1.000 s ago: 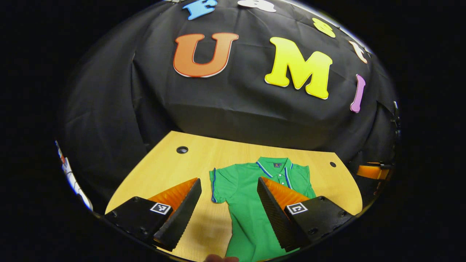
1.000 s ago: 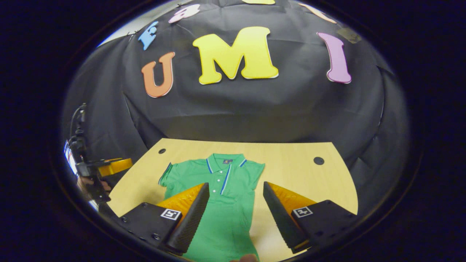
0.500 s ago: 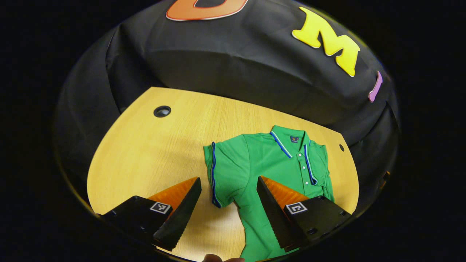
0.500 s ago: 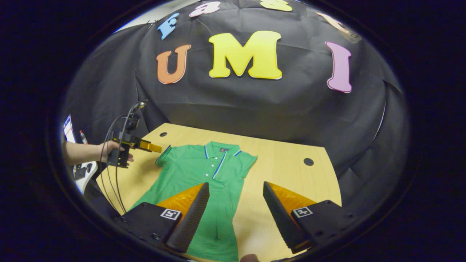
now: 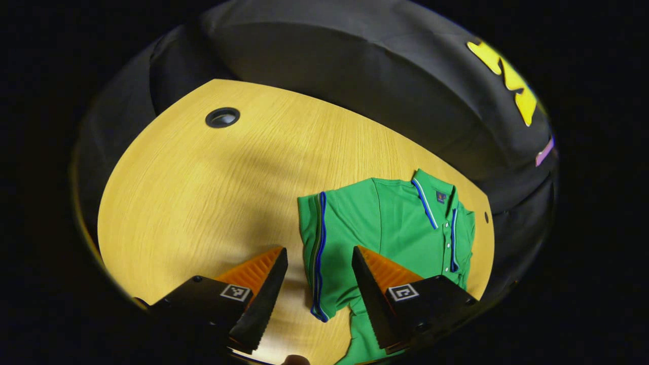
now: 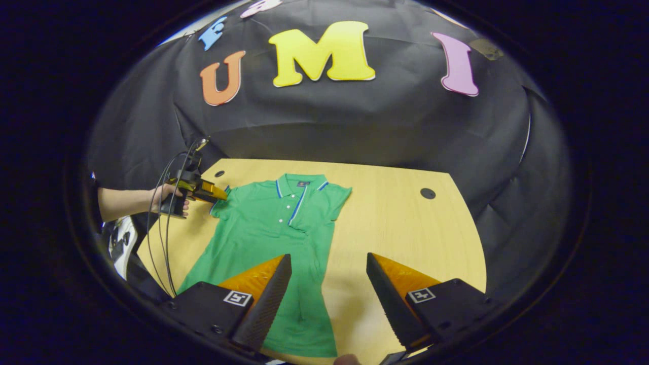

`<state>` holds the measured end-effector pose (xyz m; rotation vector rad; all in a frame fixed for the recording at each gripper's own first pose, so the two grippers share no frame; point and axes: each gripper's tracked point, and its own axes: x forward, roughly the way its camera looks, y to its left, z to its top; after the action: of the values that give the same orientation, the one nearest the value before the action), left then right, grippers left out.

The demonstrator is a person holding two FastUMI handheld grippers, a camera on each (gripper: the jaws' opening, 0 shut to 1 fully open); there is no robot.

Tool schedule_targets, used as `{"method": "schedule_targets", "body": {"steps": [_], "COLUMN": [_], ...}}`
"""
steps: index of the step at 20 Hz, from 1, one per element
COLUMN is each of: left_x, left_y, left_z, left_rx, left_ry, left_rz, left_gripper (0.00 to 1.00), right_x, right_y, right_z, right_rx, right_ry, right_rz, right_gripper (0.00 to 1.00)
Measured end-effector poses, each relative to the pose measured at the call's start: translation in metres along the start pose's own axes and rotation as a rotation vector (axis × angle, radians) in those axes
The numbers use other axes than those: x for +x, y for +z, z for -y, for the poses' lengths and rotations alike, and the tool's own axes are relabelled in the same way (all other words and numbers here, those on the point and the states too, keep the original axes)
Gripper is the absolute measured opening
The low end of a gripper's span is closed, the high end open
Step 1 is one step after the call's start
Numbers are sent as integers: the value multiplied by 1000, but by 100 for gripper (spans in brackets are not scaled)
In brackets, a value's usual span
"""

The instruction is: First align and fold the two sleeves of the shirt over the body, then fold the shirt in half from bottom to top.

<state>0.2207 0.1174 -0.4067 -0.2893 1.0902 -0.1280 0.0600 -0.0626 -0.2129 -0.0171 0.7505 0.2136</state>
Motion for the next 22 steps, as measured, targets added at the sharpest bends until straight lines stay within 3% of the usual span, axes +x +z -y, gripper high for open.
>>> {"method": "schedule_targets", "body": {"steps": [1, 3, 4, 5, 7, 9, 16, 22], "left_x": [1, 4, 8, 8, 5, -1, -39, -46], "left_y": [1, -3, -3, 0, 6, 9, 45, 54], "left_z": [0, 3, 1, -4, -3, -5, 36, 135], "left_rx": [47, 133, 166, 184, 184, 168, 97, 285], "left_ry": [20, 54, 77, 111, 106, 97, 29, -9], "left_rz": [-18, -68, -83, -80, -69, -61, 8, 32], "left_gripper": [73, 65, 68, 42, 11, 5, 4, 4], "right_x": [2, 5, 5, 4, 4, 5, 1, -23], "right_y": [-1, -1, -3, -5, -10, -14, -12, -21], "right_z": [0, 2, 3, 2, 5, 5, 2, 20], "right_rx": [7, 18, 22, 28, 24, 24, 53, 98], "right_ry": [-5, -12, -12, -11, -22, -24, -13, -49], "right_rz": [2, 3, 1, 0, -2, -1, 17, 48], "right_gripper": [95, 95, 95, 95, 95, 95, 95, 95]}}
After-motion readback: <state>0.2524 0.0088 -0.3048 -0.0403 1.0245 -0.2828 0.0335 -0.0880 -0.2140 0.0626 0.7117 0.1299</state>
